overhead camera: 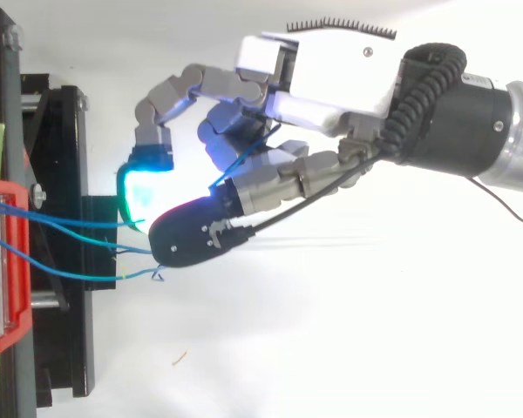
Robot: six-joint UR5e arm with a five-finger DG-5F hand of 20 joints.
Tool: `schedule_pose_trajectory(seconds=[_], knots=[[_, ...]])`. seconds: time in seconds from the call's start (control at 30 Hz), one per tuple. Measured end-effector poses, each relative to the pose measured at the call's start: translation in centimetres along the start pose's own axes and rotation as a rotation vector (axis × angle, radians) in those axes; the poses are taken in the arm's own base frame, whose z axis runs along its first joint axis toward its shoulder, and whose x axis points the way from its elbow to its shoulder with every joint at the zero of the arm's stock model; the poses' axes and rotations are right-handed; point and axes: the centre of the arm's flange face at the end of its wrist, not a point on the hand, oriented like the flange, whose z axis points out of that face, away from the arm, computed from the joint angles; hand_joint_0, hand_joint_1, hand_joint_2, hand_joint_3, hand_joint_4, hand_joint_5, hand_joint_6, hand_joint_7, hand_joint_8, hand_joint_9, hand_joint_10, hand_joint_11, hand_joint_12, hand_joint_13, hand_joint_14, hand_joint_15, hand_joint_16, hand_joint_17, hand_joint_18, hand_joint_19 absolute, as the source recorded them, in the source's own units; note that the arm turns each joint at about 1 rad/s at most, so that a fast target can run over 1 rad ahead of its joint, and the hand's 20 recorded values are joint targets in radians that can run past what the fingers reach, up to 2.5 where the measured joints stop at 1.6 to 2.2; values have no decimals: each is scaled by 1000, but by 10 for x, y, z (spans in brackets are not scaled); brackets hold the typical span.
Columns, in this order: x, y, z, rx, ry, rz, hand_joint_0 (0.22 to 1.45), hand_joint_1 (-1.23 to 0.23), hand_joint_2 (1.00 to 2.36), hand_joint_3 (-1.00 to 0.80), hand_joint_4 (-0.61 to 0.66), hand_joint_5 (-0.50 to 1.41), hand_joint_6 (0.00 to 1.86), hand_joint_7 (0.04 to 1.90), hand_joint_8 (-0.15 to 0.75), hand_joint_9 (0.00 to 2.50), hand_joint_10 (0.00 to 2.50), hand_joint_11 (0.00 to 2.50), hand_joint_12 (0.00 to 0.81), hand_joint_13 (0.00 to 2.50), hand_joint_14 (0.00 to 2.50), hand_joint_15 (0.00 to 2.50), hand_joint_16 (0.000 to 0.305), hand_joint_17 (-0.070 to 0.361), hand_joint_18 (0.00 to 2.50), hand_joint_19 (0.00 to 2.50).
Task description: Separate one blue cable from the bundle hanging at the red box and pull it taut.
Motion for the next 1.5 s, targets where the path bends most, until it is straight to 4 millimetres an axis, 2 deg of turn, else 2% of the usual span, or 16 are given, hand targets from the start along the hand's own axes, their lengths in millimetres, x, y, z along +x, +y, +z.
schedule_pose_trajectory(seconds=[0.37, 0.5, 0.63, 1.0, 1.23, 1.5], knots=[[-6, 31, -18, 40, 34, -42, 658, -798, 1011, 24, -165, -127, 933, 1158, 374, 791, 2500, 1121, 404, 972, 2500, 1302, 49, 111, 1596, 1561], [-9, 35, -26, 74, 42, -60, 659, -799, 1011, 22, -161, -127, 934, 1153, 371, 789, 2500, 1136, 412, 978, 2500, 1310, 50, 112, 1597, 1561], [-9, 28, -36, 124, 50, -72, 660, -799, 1011, 20, -161, -127, 934, 1151, 374, 791, 2500, 1128, 408, 977, 2500, 1294, 49, 111, 1598, 1539], [-7, -9, -57, 159, 21, -40, 658, -797, 1011, 24, -162, -125, 933, 1150, 376, 799, 2500, 1114, 403, 978, 2500, 1290, 50, 113, 1597, 1529], [-8, -7, -51, 82, -25, -14, 662, -791, 1005, 16, -145, -121, 926, 1194, 383, 809, 2500, 1122, 414, 988, 2500, 1280, 54, 121, 1604, 1515], [-7, -6, -50, 72, -42, -44, 673, -775, 1001, -7, -141, -122, 920, 1250, 399, 768, 2500, 1092, 423, 974, 2500, 1277, 56, 125, 1590, 1522]])
